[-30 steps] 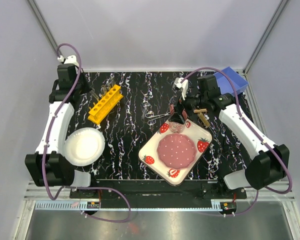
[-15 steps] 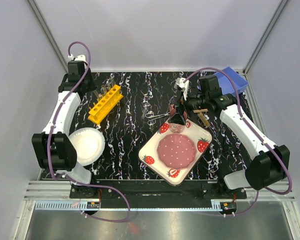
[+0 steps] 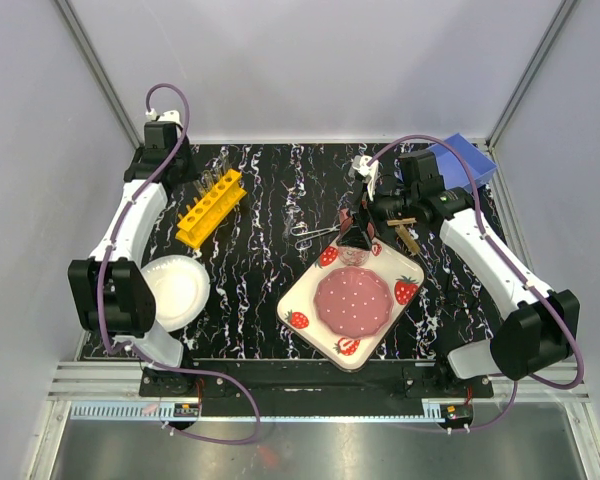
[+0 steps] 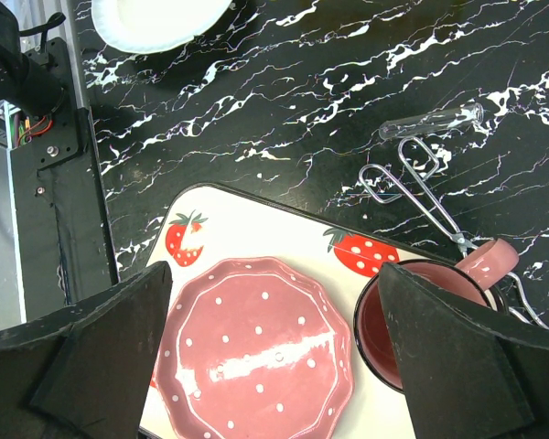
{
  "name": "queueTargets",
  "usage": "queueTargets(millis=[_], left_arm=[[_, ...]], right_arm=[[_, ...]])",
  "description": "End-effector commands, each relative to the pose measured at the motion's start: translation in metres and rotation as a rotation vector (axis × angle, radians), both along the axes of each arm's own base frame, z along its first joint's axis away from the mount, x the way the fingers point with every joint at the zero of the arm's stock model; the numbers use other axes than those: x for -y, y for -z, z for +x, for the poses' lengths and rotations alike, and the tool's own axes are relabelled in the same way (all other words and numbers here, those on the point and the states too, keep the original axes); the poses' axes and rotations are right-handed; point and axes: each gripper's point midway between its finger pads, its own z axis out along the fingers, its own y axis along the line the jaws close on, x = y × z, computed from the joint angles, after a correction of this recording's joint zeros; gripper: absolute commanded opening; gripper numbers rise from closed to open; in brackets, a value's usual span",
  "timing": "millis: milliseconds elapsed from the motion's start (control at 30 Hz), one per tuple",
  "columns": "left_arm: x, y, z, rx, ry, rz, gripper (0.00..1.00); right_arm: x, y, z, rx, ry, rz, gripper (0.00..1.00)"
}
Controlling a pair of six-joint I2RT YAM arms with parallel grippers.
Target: Organize the chemistry lab equipment
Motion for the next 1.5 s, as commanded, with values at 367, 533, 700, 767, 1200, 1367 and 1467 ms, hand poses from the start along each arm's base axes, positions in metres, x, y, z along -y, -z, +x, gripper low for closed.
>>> queueTargets(millis=[367, 533, 700, 767, 1200, 1367, 1467], left_arm=[[-0.002, 0.007, 0.014, 0.013, 0.001, 0.041, 0.11], [-0.001, 0.023, 0.016, -0.02, 0.007, 0.051, 0.11], [0.0, 0.035, 0.019, -0.038, 0.01, 0.054, 0.11], [0.0, 0.039, 0.019, -0.046, 0.011, 0.054, 0.12], [0.001, 0.054, 0.022, -0.072, 0.002, 0.049, 0.16], [0.001, 0.057, 0.022, -0.08, -0.002, 0.047, 0.18], [0.001, 0.057, 0.021, -0.081, -0.005, 0.043, 0.22]], right_arm=[[-0.002, -0.008, 0.002, 0.026, -0.018, 0.038, 1.0], [-0.002, -0.008, 0.002, 0.026, -0.017, 0.038, 1.0], [-0.002, -0.007, 0.002, 0.02, -0.016, 0.036, 1.0], [-0.002, -0.007, 0.002, 0.021, -0.017, 0.036, 1.0], [-0.001, -0.007, 0.003, 0.02, -0.013, 0.036, 1.0], [0.0, -0.007, 0.003, 0.019, -0.012, 0.036, 1.0], [0.0, -0.007, 0.003, 0.018, -0.011, 0.037, 1.0]])
